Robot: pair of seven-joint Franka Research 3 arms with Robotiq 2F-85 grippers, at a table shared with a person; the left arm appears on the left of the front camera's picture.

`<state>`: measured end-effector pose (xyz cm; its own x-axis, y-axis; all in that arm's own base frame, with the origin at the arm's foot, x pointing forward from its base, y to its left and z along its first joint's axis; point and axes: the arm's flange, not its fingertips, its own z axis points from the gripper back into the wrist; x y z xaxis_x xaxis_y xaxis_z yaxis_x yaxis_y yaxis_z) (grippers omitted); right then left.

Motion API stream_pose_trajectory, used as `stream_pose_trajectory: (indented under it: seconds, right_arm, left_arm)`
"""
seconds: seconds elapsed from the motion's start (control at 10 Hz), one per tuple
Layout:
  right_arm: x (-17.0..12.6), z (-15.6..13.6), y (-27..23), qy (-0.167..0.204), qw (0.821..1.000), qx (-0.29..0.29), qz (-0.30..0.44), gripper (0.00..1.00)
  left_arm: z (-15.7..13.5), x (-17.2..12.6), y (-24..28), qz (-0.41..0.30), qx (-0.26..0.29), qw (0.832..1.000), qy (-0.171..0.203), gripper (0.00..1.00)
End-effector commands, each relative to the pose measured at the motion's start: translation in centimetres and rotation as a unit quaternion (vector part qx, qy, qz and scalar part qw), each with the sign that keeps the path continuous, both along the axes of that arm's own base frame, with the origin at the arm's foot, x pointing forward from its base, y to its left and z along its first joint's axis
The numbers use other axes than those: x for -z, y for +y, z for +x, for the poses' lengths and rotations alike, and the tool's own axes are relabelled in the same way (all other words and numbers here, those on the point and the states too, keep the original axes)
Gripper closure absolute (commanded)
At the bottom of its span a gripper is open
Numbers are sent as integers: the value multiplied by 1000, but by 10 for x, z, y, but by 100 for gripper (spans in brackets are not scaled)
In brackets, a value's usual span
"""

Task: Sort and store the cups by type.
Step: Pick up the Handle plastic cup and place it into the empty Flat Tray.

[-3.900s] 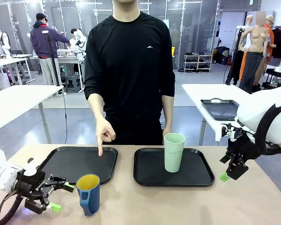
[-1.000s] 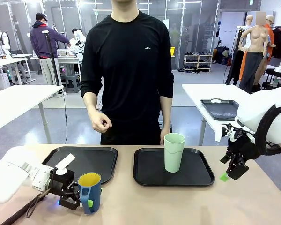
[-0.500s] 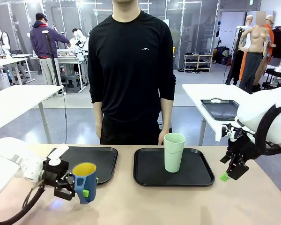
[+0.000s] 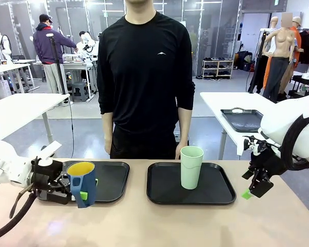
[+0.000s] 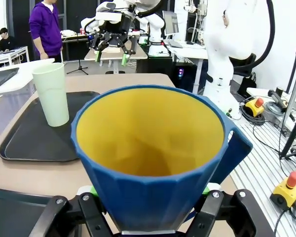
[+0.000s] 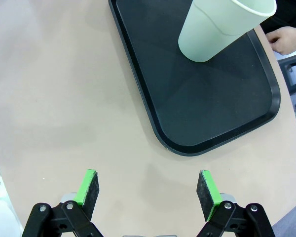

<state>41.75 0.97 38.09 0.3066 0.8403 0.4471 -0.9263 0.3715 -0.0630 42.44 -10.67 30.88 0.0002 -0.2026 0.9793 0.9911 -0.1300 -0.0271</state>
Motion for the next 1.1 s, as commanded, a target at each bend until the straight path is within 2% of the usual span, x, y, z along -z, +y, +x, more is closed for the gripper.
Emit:
stream_pose_trajectory:
  seconds: [0.0, 0.1, 0.2, 0.5, 0.6, 0.8, 1.0]
  right_arm:
    - [1, 1, 1, 0, 1000, 5, -4, 0]
    - [1, 1, 1, 0, 1000, 5, -4, 0]
    - [1, 1, 1, 0, 1000, 5, -4, 0]
    - [1, 1, 1, 0, 1000, 5, -4, 0]
    - [1, 1, 1, 0, 1000, 5, -4, 0]
    - [1, 1, 1, 0, 1000, 5, -4, 0]
    - [1, 1, 1, 0, 1000, 5, -4, 0]
  left_arm:
    - [-4, 0, 3, 10, 0, 1000, 7, 74]
    - [-9, -1, 8, 27, -7, 1000, -14, 74]
    - [-1, 1, 1, 2, 0, 1000, 1, 74]
    - [-1, 1, 1, 2, 0, 1000, 1, 74]
    - [-2, 4, 2, 7, -1, 1000, 2, 29]
    - [24, 10, 15, 9, -20, 1000, 4, 29]
    - [70, 17, 30, 10, -39, 999, 11, 29]
